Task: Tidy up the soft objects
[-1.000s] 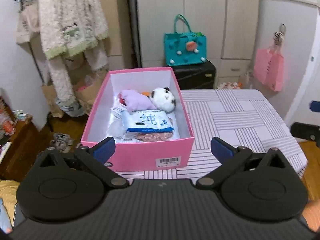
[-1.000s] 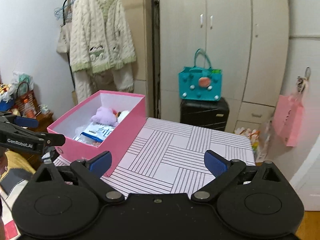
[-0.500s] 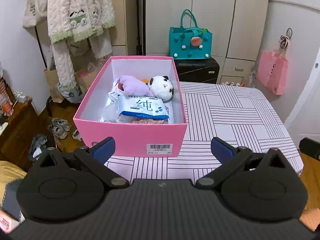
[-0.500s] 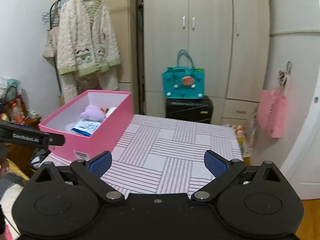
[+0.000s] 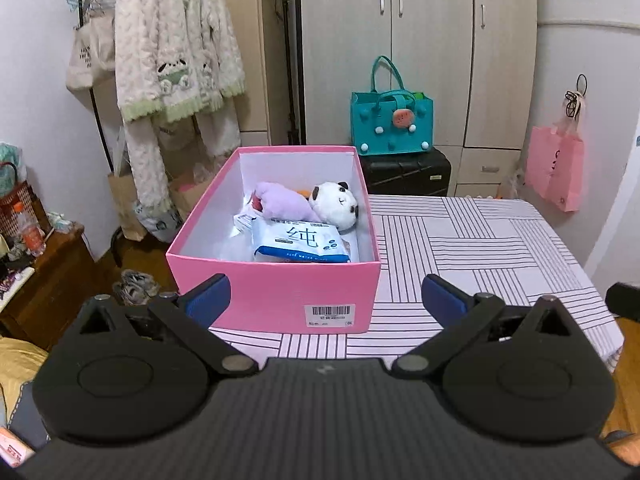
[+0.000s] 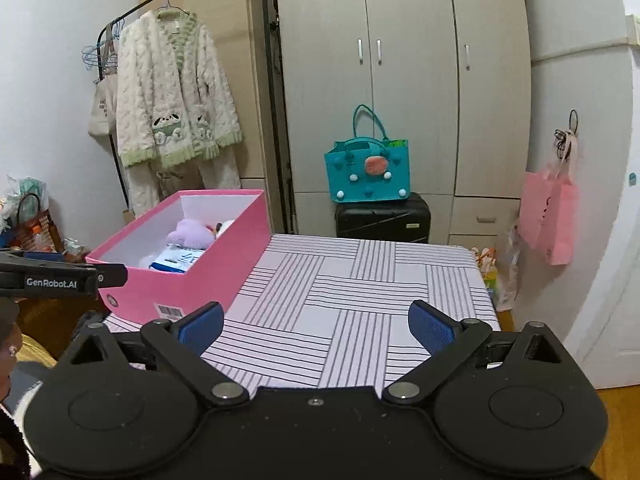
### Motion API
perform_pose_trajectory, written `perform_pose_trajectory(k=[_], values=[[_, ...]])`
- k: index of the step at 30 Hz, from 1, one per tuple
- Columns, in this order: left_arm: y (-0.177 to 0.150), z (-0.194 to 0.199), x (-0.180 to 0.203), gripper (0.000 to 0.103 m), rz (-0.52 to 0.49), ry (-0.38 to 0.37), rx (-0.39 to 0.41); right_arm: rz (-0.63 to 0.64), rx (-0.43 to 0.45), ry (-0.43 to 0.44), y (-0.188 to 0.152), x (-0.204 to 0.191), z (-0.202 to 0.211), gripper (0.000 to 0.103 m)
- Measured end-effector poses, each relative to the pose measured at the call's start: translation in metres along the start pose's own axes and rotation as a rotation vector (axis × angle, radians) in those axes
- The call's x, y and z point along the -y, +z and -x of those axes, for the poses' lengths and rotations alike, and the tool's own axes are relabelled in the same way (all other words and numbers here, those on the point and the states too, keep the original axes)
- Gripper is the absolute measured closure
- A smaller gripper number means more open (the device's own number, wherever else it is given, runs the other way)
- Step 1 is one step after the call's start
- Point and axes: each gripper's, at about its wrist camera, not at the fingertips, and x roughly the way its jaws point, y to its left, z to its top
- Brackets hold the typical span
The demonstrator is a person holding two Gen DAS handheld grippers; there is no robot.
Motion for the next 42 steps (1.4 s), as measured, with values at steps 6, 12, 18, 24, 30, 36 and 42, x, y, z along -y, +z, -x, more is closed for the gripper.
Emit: perform_pose_trajectory(k=[6,12,18,24,30,36,42], values=[[-0.007,0.001,0.006,0.000,-0.018,0.001,0.032,0.016,0.051,-0.050,-0.005,-0.005,0.003,0.003],[-0.010,0.008,0.005,0.000,-0.009,0.005,0.088,0.098,0.122,-0.125,-0.011,-0.016,0.014,0.003],[-0.014,0.012,0.007,0.000,-0.004,-0.024,0.099,0.103,0.144,-0.132,-0.011,-0.018,0.021,0.003],[-0.015,0.014,0.009,0.000,-0.004,-0.023,0.104,0.031,0.094,-0.154,-0.013,-0.012,0.017,0.003],[-0.016,0.018,0.013,0.000,-0.016,0.012,0.118,0.020,0.084,-0.174,-0.016,-0.011,0.018,0.003],[-0.016,0.020,0.012,0.000,-0.018,0.014,0.125,0.023,0.084,-0.175,-0.017,-0.013,0.018,0.003],[-0.017,0.013,0.009,0.000,0.008,-0.022,0.079,0.006,0.087,-0.184,-0.016,-0.009,0.016,0.003]])
